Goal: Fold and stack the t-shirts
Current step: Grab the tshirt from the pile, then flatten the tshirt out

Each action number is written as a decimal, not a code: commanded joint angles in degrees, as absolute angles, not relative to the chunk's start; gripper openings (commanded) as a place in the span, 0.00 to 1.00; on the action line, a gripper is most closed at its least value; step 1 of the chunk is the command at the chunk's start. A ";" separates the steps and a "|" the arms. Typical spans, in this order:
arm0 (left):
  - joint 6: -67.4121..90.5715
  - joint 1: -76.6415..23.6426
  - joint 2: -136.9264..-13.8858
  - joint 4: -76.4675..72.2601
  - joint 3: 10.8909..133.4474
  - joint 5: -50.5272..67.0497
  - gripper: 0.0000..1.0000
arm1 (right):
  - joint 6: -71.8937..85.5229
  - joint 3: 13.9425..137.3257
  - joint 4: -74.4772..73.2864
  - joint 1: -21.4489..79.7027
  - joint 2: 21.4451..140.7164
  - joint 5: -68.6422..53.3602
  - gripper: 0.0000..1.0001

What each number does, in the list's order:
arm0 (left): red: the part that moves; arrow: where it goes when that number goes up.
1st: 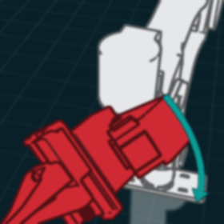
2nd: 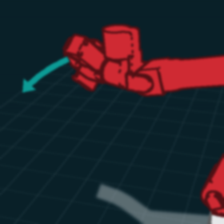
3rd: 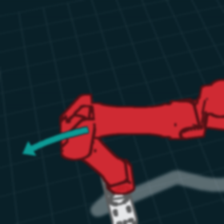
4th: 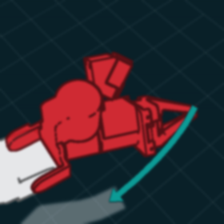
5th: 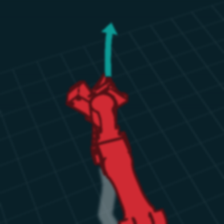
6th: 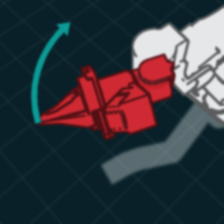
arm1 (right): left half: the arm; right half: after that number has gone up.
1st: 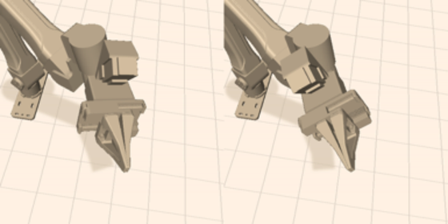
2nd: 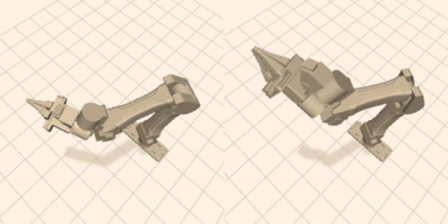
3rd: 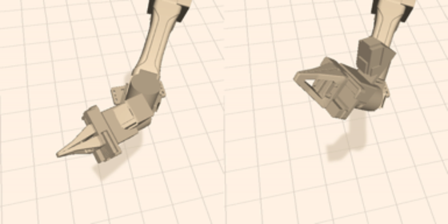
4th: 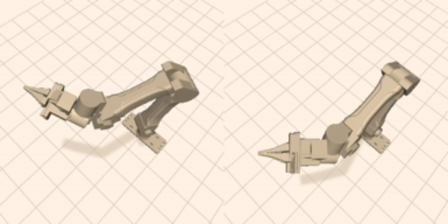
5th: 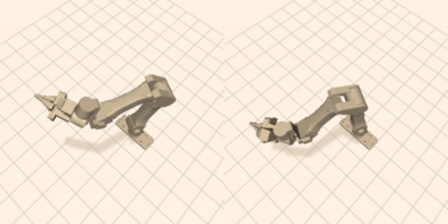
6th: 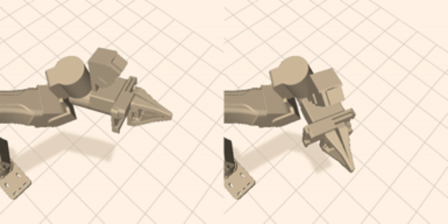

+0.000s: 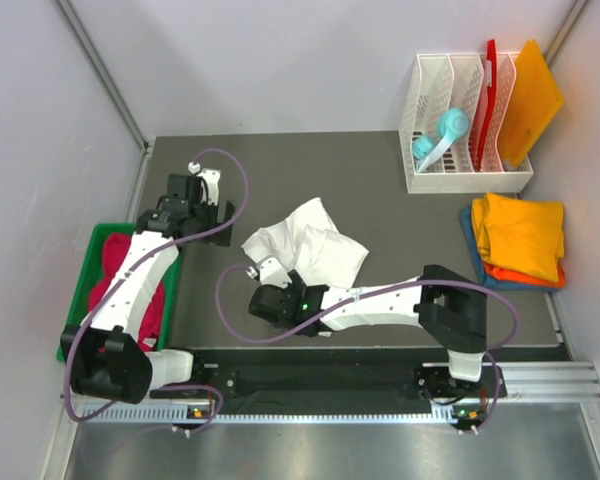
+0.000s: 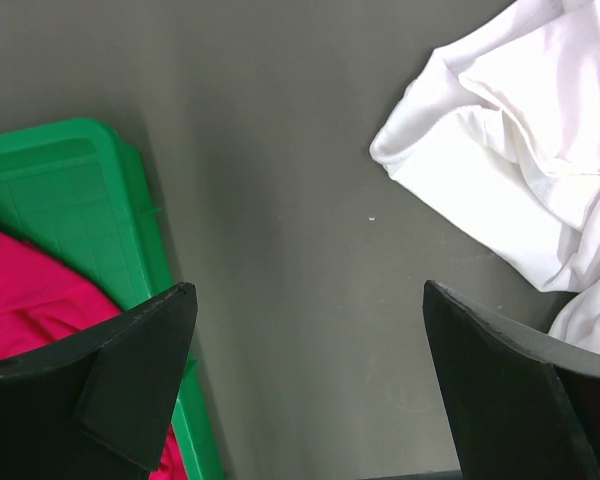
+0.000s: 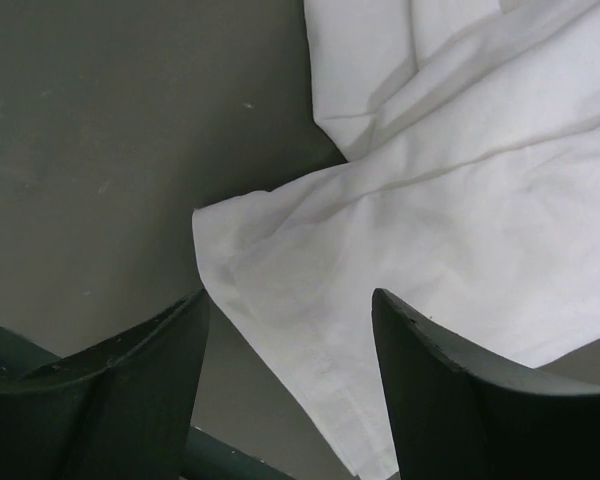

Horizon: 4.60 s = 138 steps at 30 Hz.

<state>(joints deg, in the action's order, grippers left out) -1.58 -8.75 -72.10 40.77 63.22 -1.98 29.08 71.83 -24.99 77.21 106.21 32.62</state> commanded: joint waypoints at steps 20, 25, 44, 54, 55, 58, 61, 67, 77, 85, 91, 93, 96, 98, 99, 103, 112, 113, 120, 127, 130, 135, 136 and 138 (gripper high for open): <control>-0.88 -8.35 -70.40 37.62 61.52 -1.23 0.99 | 33.22 75.85 -26.72 78.05 108.98 38.84 0.27; -0.79 -8.35 -70.23 37.44 61.08 -1.05 0.99 | 34.71 76.12 -28.39 78.05 109.43 39.99 0.15; -1.05 -8.35 -75.84 37.35 63.01 5.09 0.99 | 41.31 76.38 -47.27 68.40 68.24 68.99 0.00; -0.88 -11.95 -87.09 34.02 65.74 6.50 0.99 | 55.70 66.63 -57.92 65.39 64.16 62.93 0.00; -1.05 -12.56 -88.14 33.84 66.87 6.33 0.99 | 56.33 66.27 -57.92 65.83 64.51 62.67 0.00; -1.23 -15.02 -92.97 33.31 69.42 5.45 0.99 | 56.78 66.00 -57.04 66.44 66.00 61.61 0.00; -0.71 -15.56 -99.73 32.87 72.59 5.01 0.99 | 56.78 66.88 -57.22 66.53 67.32 61.44 0.00; -0.18 -15.56 -106.16 33.22 76.90 4.57 0.99 | 55.63 67.59 -57.13 66.53 67.24 61.96 0.00; -0.17 -15.64 -108.02 33.40 76.99 3.43 0.52 | 58.71 63.81 -58.18 66.53 64.60 61.61 0.00; -0.18 -15.64 -106.45 34.72 78.05 2.37 0.00 | 56.96 63.54 -55.99 66.53 64.78 61.96 0.00; -0.44 -15.56 -101.09 35.24 79.71 0.53 0.00 | 53.09 64.42 -53.19 66.36 64.42 63.19 0.00; -0.70 -15.47 -98.89 35.85 82.33 -1.75 0.00 | 48.71 66.60 -51.95 65.74 64.25 64.50 0.00; -1.23 -14.77 -94.32 37.43 88.73 -2.81 0.00 | 40.98 71.88 -50.02 62.67 63.02 66.44 0.00; -1.32 -13.28 -91.50 38.40 92.97 -2.99 0.00 | 31.10 76.17 -44.50 59.60 60.65 67.93 0.00; -1.41 -12.66 -90.71 38.93 97.69 -2.90 0.00 | 27.55 77.59 -41.86 58.46 59.69 68.29 0.00; -2.55 -9.77 -88.77 43.66 110.54 -3.60 0.00 | 11.02 84.01 -25.45 53.80 55.64 68.81 0.00; -4.31 -6.94 -81.48 43.94 101.98 -6.23 0.00 | 12.10 84.21 -34.22 51.25 57.64 67.34 0.00; -4.22 -6.77 -81.13 44.21 99.52 -6.94 0.00 | 16.83 83.07 -36.63 50.63 58.00 65.06 0.00; -4.04 -0.44 -72.95 38.84 101.12 -7.47 0.00 | 4.51 81.30 -19.03 51.07 47.91 68.46 0.00; -3.08 3.76 -74.81 42.46 105.99 -5.46 0.00 | 5.62 92.36 -33.41 51.85 57.30 68.29 0.00; -3.78 4.31 -73.56 39.81 114.66 -4.48 0.00 | -5.59 92.46 -17.79 53.60 54.24 68.99 0.00; -5.35 4.31 -80.94 46.67 141.58 -5.62 0.00 | -20.29 106.68 -10.73 55.37 59.41 70.31 0.00; -5.88 4.31 -80.25 45.80 141.24 -6.50 0.00 | -22.74 107.57 -9.94 55.63 60.11 70.23 0.00; -8.07 4.31 -76.40 41.08 133.01 -8.78 0.00 | -25.13 106.36 -5.92 55.72 59.86 70.57 0.00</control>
